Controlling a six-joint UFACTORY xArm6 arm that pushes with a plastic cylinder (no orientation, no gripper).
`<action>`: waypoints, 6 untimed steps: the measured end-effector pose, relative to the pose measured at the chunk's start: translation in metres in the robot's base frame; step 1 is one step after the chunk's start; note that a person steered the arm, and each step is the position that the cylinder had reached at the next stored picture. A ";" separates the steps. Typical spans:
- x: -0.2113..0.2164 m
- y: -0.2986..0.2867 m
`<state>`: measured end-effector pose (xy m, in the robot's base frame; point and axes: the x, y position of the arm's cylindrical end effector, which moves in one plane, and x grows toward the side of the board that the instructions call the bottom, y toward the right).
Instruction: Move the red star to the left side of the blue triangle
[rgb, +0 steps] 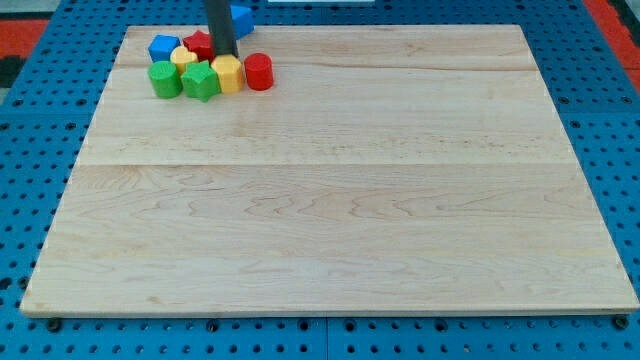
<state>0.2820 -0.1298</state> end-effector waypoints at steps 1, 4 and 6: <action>-0.006 -0.022; -0.090 -0.038; -0.048 0.099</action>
